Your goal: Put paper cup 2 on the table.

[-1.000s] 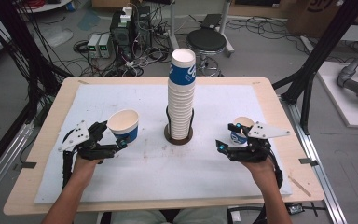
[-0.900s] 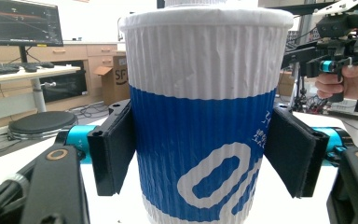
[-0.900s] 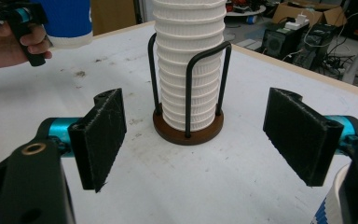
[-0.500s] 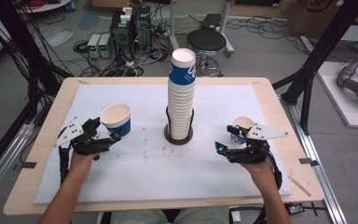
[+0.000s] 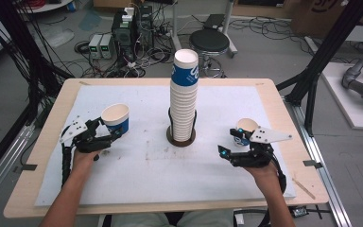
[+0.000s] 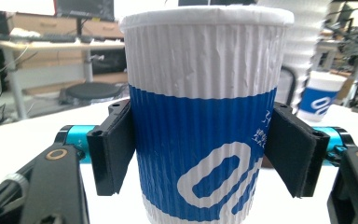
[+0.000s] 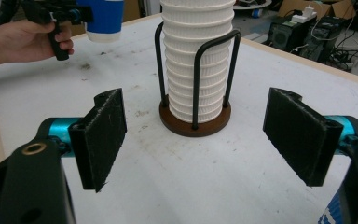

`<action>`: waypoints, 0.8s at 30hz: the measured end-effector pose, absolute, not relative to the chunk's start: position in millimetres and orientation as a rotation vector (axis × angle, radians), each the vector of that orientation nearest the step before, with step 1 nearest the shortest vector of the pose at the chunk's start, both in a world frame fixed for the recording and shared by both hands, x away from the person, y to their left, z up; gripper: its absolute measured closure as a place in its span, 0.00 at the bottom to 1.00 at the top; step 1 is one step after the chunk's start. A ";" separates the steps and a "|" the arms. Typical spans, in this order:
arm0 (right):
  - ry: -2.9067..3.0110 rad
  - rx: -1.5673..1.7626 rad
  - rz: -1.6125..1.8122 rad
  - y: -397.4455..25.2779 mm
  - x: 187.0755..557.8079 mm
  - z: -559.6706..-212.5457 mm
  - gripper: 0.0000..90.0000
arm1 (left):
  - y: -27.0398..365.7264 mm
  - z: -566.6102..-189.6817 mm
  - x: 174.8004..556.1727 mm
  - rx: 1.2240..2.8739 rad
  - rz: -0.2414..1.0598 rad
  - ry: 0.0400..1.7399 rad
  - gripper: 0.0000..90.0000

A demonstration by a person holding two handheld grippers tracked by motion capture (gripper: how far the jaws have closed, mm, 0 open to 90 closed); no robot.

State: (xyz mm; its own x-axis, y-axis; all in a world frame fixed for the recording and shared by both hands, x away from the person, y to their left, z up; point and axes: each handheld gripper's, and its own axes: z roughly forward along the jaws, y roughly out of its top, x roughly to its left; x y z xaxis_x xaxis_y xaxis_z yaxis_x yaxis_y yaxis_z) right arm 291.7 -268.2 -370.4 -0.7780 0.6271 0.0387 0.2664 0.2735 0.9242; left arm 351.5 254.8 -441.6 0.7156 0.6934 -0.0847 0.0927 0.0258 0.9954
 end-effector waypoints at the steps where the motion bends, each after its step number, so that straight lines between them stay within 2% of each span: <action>1: 2.217 0.812 1.505 -268.4 291.7 -370.6 0.24 | 254.4 -443.7 353.3 1.503 0.521 0.691 0.32; 24: 2.226 0.816 1.505 -268.1 291.5 -371.2 0.24 | 238.9 -451.5 362.3 1.791 0.628 0.839 0.31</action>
